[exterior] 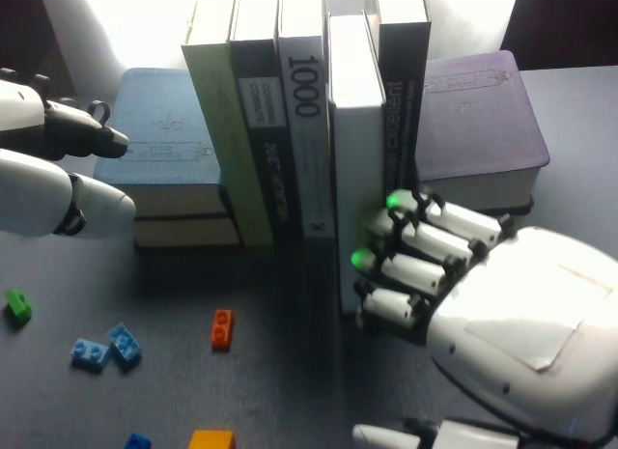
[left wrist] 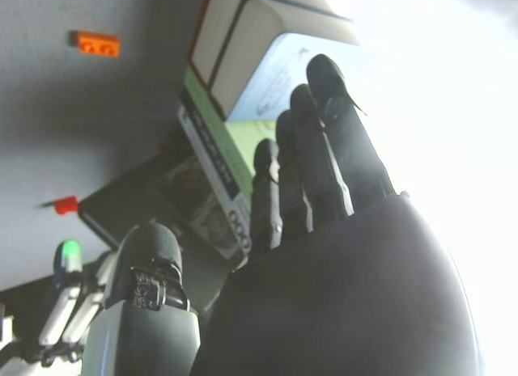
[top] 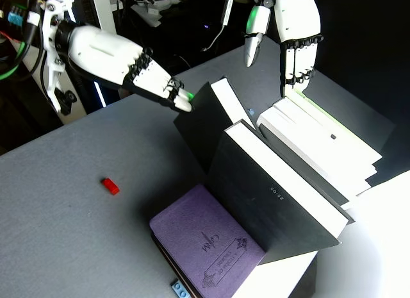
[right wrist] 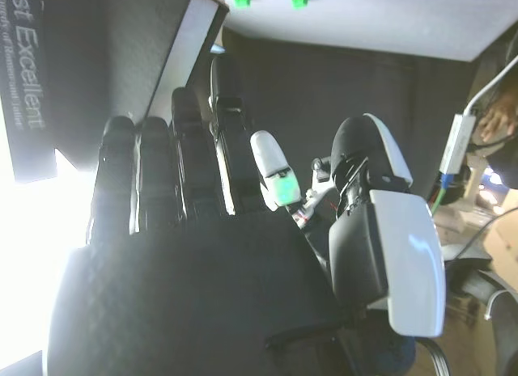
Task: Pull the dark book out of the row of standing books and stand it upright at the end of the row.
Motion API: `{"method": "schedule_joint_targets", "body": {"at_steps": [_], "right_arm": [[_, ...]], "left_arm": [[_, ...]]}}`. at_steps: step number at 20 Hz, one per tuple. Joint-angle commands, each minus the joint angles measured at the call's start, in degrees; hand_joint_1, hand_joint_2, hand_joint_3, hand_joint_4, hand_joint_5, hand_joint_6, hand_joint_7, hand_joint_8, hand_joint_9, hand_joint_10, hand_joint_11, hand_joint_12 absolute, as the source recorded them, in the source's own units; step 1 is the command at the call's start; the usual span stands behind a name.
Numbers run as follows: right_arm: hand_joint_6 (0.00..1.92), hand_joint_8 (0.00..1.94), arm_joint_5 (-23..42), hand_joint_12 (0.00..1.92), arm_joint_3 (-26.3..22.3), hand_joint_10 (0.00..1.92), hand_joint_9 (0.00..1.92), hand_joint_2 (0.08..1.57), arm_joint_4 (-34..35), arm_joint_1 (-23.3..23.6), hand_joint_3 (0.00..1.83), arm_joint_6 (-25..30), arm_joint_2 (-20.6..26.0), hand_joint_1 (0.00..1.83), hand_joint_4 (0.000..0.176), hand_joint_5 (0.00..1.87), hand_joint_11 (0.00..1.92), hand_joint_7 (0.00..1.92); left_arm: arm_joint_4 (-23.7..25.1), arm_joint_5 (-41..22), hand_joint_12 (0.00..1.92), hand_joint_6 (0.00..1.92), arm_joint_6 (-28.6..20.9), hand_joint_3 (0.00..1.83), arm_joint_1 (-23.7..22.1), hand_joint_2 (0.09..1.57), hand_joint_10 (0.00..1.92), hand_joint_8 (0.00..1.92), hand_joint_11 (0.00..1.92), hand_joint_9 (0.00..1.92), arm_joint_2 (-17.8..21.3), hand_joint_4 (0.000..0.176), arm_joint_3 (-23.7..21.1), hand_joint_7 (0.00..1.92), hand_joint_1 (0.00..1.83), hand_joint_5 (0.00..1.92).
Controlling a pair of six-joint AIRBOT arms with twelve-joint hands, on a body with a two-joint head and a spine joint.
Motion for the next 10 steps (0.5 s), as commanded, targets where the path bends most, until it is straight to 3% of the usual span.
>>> {"method": "schedule_joint_targets", "body": {"at_steps": [1, 10], "right_arm": [[0.56, 0.01, 4.0, 0.0, -0.1, 0.02, 0.07, 1.22, -2.2, 0.0, 0.0, 0.2, 0.4, 0.0, 0.0, 0.43, 0.0, 0.25], [0.57, 0.0, 2.7, 0.0, -0.1, 0.02, 0.05, 1.23, -2.2, -4.5, 0.0, 2.1, -0.1, 0.0, 0.0, 0.43, 0.0, 0.22]], "left_arm": [[1.8, -4.2, 0.04, 0.0, 0.1, 0.0, -0.5, 1.29, 0.0, 0.0, 0.43, 0.33, 0.5, 0.045, 0.2, 0.26, 0.07, 0.21], [1.8, -4.2, 0.04, 0.0, 0.1, 0.0, -0.5, 1.29, 0.0, 0.0, 0.43, 0.35, 0.5, 0.043, 0.2, 0.28, 0.07, 0.22]]}}
